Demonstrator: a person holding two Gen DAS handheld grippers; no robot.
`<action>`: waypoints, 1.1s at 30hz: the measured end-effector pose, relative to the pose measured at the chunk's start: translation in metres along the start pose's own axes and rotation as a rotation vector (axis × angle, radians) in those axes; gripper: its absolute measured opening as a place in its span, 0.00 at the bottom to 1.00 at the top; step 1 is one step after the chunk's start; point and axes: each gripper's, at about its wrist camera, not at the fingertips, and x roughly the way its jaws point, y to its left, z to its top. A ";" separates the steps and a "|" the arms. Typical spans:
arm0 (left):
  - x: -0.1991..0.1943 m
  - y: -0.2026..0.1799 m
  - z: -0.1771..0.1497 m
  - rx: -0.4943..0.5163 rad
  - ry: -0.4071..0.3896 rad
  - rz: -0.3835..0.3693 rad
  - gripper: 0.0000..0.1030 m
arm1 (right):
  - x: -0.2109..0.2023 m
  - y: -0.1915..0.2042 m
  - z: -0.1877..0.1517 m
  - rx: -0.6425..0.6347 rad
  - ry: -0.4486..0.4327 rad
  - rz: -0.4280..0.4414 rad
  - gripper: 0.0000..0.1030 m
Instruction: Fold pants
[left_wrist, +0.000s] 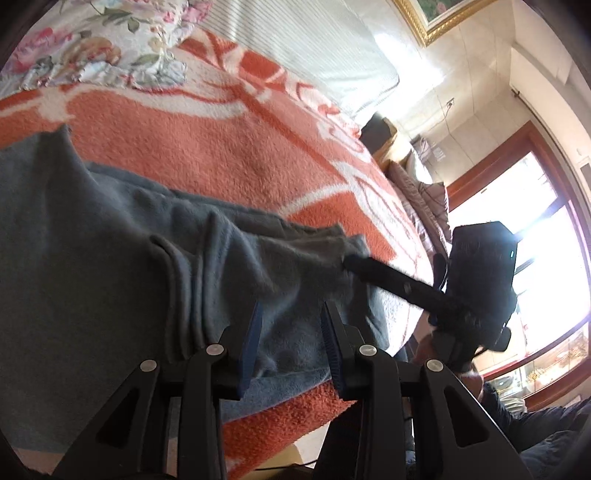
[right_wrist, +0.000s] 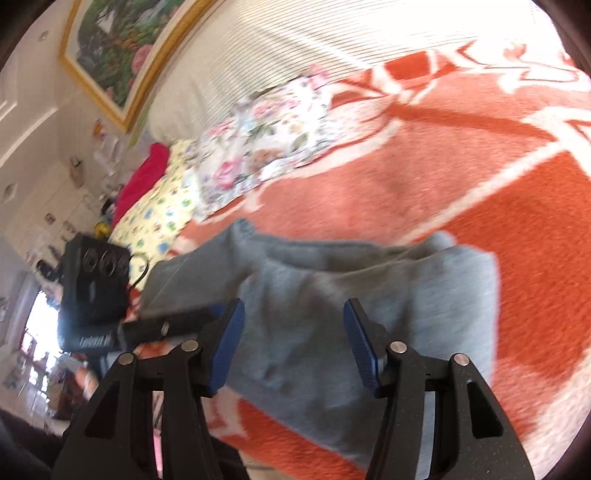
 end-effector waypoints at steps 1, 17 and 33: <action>0.007 0.000 -0.004 -0.004 0.015 0.019 0.33 | 0.001 -0.004 0.002 0.001 0.003 -0.006 0.46; 0.012 0.025 -0.042 -0.160 0.033 0.182 0.33 | 0.098 0.030 -0.001 -0.147 0.235 -0.060 0.40; -0.085 0.083 -0.037 -0.336 -0.195 0.377 0.38 | 0.125 0.104 0.024 -0.263 0.260 0.038 0.45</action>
